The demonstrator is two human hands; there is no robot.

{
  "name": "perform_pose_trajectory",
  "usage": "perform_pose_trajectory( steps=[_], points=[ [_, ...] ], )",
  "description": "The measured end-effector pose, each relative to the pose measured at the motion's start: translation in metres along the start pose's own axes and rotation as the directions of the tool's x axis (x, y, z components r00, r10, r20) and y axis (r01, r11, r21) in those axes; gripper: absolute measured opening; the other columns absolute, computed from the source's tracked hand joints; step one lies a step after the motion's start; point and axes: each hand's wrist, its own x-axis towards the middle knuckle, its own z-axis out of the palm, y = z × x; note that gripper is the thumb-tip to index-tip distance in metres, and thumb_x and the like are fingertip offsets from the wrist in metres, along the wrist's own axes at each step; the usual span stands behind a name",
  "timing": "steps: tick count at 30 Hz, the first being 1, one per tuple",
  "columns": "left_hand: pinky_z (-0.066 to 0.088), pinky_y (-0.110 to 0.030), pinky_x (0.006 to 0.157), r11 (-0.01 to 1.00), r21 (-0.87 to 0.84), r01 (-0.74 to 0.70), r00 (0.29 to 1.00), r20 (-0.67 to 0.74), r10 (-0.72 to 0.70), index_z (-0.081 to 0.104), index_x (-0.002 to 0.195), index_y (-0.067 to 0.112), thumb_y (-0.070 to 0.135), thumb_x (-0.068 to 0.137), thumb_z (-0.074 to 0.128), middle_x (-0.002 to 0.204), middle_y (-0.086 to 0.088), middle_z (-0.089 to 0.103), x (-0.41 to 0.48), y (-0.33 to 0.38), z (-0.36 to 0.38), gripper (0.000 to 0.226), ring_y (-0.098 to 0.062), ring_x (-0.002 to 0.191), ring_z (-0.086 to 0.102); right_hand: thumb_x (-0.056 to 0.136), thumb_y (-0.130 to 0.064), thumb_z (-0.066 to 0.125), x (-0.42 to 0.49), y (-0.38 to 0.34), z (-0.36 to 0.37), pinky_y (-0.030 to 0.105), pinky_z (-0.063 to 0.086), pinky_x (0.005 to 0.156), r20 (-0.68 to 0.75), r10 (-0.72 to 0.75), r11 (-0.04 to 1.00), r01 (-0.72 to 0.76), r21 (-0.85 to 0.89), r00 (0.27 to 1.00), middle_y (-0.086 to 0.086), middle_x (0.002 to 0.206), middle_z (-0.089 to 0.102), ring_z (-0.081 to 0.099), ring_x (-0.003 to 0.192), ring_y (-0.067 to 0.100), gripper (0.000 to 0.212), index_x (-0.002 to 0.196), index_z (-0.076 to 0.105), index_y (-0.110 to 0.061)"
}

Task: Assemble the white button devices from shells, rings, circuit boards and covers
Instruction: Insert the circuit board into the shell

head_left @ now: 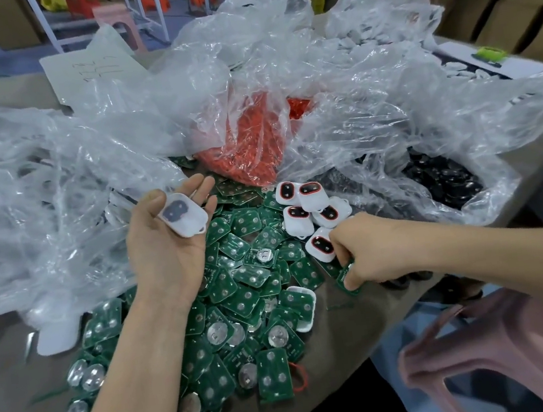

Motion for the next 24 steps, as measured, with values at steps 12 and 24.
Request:
perform_pose_trajectory(
  steps=[12, 24],
  points=[
    [0.06, -0.038, 0.078, 0.999, 0.045, 0.029, 1.0, -0.009, -0.029, 0.047, 0.105, 0.01, 0.008, 0.097, 0.032, 0.107, -0.019, 0.072, 0.0, -0.001, -0.001, 0.017, -0.031, 0.103, 0.07, 0.086, -0.003, 0.051, -0.02, -0.029, 0.01, 0.032, 0.03, 0.062, -0.228, -0.103, 0.909, -0.001, -0.416, 0.968, 0.002, 0.086, 0.045, 0.047, 0.086, 0.026, 0.02, 0.102, 0.046, -0.014],
    [0.06, -0.042, 0.07, 0.993, 0.017, 0.116, 0.993, 0.01, -0.116, 0.054, 0.097, 0.012, -0.004, 0.069, 0.041, 0.112, -0.016, 0.071, 0.002, -0.001, -0.007, 0.035, -0.03, 0.103, 0.07, 0.082, -0.026, 0.073, -0.02, -0.008, -0.03, 0.022, 0.044, 0.066, -0.363, -0.128, 0.94, 0.23, 0.252, 0.923, -0.009, 0.08, 0.068, 0.061, 0.075, 0.01, 0.01, 0.084, 0.066, -0.032]
  ],
)
